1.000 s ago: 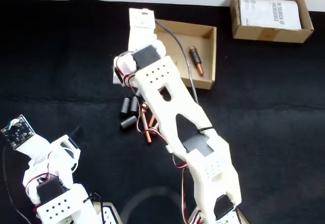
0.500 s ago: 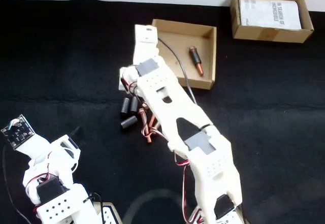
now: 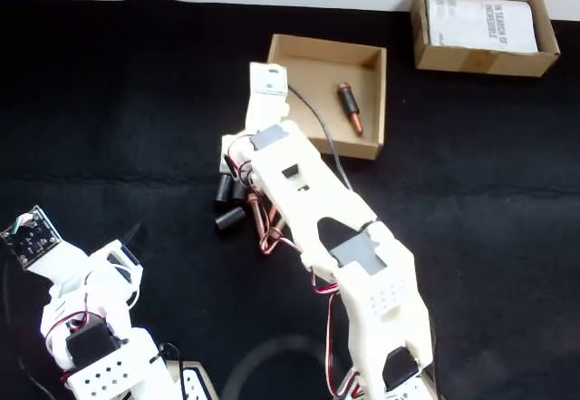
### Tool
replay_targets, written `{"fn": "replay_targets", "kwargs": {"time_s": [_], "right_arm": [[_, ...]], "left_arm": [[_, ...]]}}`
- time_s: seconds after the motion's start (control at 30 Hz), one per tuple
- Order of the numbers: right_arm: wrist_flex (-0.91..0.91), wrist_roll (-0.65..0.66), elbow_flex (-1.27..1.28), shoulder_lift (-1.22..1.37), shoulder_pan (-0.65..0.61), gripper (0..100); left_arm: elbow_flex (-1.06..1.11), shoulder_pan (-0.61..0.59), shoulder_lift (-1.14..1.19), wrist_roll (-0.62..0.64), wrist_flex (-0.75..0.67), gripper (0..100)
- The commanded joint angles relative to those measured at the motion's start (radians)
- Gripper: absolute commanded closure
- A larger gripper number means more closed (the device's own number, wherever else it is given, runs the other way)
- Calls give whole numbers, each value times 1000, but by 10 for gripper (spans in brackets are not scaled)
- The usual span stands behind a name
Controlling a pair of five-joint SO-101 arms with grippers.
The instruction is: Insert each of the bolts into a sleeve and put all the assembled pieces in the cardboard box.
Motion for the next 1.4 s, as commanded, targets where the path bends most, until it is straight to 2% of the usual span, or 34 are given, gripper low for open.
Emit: {"fn": "replay_targets", "kwargs": {"time_s": [0.0, 0.07, 0.17, 0.2, 0.53, 0.8, 1.03, 1.27, 1.37], "right_arm": [[-12, -8, -13, 33, 7, 802], [-12, -5, -42, 77, 16, 835], [-12, -3, -114, 153, 39, 978], [-8, -3, -143, 177, 48, 997], [223, -2, -433, 240, 91, 991], [538, 5, -792, 240, 139, 991], [796, 175, -1158, 240, 156, 991], [880, 226, -1572, 242, 217, 991], [881, 227, -1623, 209, 254, 991]], "left_arm": [[18, -7, -12, -2, 5, 636], [18, -7, -12, -2, 5, 636], [18, -7, -12, -2, 5, 636], [18, -7, -12, -2, 5, 636], [18, -5, -12, -2, 0, 636], [18, -5, -12, -2, -2, 636], [18, -5, -12, -2, -2, 636], [18, -4, -12, -2, -2, 636], [18, -4, -12, -2, -2, 636]]}}
